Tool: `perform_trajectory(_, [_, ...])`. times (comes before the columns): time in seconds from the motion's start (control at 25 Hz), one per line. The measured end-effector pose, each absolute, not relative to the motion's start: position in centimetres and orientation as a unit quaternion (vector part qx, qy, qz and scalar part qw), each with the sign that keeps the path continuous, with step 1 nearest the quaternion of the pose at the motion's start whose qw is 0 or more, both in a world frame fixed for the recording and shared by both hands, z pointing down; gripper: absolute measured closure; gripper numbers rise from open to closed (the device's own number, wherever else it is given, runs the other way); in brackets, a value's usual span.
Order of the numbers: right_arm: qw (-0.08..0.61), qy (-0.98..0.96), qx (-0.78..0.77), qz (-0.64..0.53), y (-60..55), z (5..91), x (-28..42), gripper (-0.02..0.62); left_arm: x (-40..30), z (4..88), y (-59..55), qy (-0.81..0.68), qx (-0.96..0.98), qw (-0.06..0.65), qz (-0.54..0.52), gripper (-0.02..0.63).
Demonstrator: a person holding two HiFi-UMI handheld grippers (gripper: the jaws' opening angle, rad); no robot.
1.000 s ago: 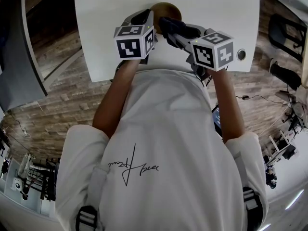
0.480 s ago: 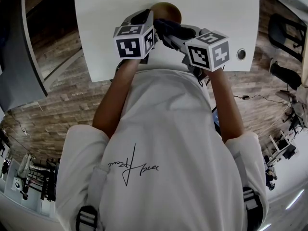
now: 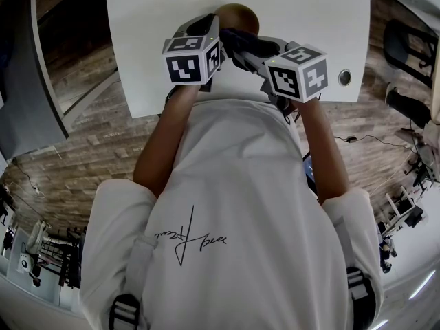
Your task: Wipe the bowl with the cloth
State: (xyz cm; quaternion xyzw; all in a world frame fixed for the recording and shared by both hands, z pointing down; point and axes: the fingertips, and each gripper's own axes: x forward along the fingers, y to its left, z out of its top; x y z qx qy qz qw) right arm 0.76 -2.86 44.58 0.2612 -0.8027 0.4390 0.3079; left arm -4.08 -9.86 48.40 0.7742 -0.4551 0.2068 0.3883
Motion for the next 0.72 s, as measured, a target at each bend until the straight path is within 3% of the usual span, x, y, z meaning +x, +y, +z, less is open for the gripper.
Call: perform_trajectory(0.72, [0.317,-0.8,0.26,0.439,-3.0,44.6,2.4,0.489,-4.0,48.4,-9.9,-0.45,0.777,0.387,0.211,0.597])
